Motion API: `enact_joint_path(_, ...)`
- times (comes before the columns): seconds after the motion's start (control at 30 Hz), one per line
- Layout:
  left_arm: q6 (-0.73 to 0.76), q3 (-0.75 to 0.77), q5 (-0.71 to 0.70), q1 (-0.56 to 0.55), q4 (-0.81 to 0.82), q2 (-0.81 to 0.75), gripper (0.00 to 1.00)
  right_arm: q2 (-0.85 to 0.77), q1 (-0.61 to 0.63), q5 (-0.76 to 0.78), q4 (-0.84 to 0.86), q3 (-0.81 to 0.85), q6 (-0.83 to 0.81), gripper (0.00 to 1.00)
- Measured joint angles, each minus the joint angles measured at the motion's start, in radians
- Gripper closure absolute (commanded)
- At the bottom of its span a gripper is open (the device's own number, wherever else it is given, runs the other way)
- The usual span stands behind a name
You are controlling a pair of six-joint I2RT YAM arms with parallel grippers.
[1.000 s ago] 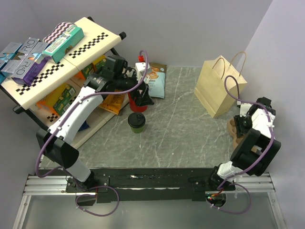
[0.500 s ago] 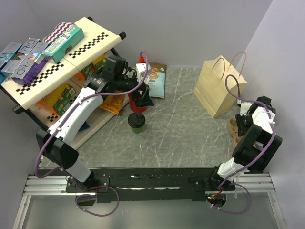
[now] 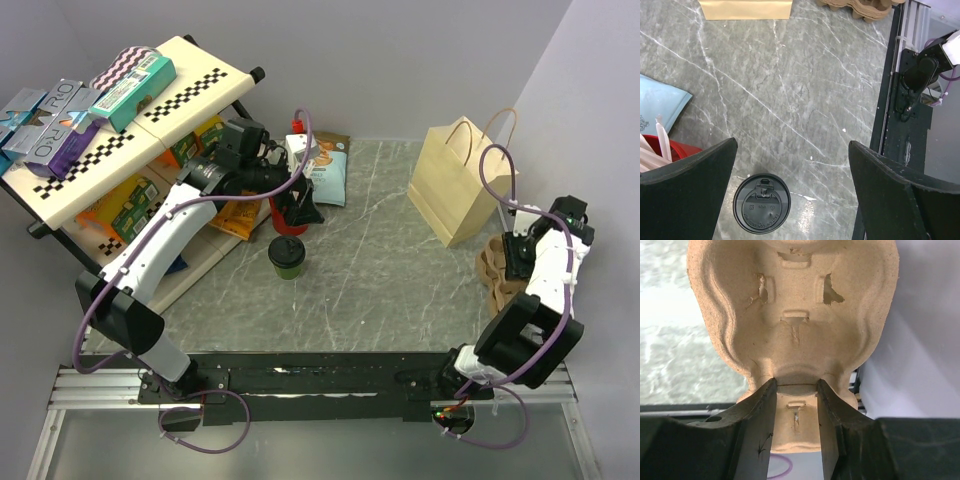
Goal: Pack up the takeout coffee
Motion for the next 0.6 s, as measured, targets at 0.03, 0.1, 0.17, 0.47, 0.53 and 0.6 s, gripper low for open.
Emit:
enact_joint_path(0.03, 0.000, -0.001, 0.002, 0.000, 0.000, 0.000, 0.01, -0.008, -0.001, -0.006, -0.019, 0.007, 0.002, 1.00)
enact_joint_path(0.1, 0.000, -0.001, 0.002, 0.000, 0.000, 0.000, 0.00, -0.017, -0.001, -0.021, -0.050, 0.012, 0.006, 1.00)
enact_joint_path(0.17, 0.000, -0.001, 0.003, -0.001, 0.000, 0.000, 0.01, -0.038, -0.001, -0.035, -0.089, 0.011, 0.006, 1.00)
enact_joint_path(0.47, -0.038, 0.085, -0.128, -0.047, 0.031, 0.044, 0.01, -0.324, -0.001, -0.159, -0.217, -0.068, -0.119, 1.00)
enact_joint_path(0.53, -0.063, 0.177, -0.178, -0.071, 0.059, 0.102, 0.01, -0.353, -0.001, -0.214, -0.247, -0.065, -0.145, 1.00)
enact_joint_path(0.6, -0.097, 0.283, -0.226, -0.093, 0.113, 0.176, 0.01, -0.364, -0.001, -0.275, -0.277, -0.054, -0.167, 1.00)
